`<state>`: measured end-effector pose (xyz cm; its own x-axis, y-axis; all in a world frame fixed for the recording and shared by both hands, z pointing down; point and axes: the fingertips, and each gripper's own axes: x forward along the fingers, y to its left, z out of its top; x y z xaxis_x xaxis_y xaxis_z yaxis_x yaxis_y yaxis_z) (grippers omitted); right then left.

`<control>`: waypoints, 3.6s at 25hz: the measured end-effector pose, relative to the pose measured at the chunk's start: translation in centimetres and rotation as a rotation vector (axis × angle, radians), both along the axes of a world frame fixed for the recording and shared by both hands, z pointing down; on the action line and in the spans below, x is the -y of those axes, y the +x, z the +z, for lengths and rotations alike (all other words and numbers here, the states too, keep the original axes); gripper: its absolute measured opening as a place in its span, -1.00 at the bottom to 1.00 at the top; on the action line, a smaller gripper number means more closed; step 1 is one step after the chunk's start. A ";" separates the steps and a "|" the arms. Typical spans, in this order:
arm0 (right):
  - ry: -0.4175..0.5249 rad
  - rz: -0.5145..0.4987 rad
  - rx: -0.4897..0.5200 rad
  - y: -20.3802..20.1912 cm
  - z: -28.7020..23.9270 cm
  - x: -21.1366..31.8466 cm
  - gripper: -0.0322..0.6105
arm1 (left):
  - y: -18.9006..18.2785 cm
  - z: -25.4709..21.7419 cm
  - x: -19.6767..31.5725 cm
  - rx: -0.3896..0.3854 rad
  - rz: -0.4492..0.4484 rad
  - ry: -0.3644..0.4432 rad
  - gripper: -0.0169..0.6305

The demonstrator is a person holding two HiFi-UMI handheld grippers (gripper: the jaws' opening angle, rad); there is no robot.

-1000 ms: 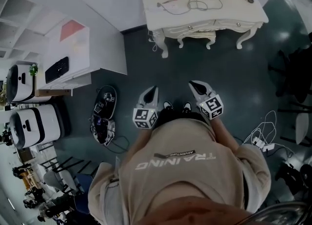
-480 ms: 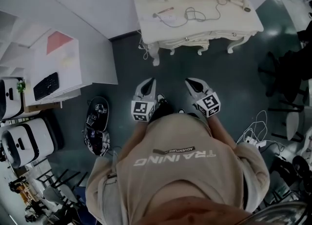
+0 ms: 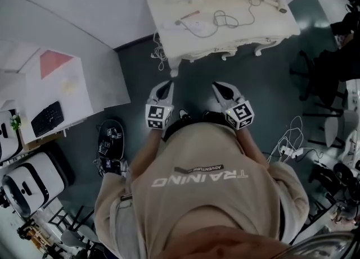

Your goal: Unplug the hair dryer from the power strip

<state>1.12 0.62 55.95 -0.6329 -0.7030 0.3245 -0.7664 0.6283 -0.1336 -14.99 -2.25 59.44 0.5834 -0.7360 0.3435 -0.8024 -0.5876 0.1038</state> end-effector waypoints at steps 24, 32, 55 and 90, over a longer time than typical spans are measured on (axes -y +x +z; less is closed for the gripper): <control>0.015 -0.177 0.062 0.6 1.1 23.3 -0.89 | 3.9 -1.3 17.1 0.156 -0.040 -0.007 -0.93; -0.050 -0.210 0.059 1.0 3.5 28.0 -0.89 | 4.6 -0.6 21.8 0.135 -0.085 -0.035 -0.93; -0.251 -0.075 -0.148 -4.7 7.1 34.7 -0.89 | 0.3 3.8 32.4 0.100 0.310 -0.015 -0.93; -0.403 -0.316 -0.343 -3.5 15.8 37.8 -0.89 | 7.7 9.9 35.5 0.329 0.342 -0.118 -0.57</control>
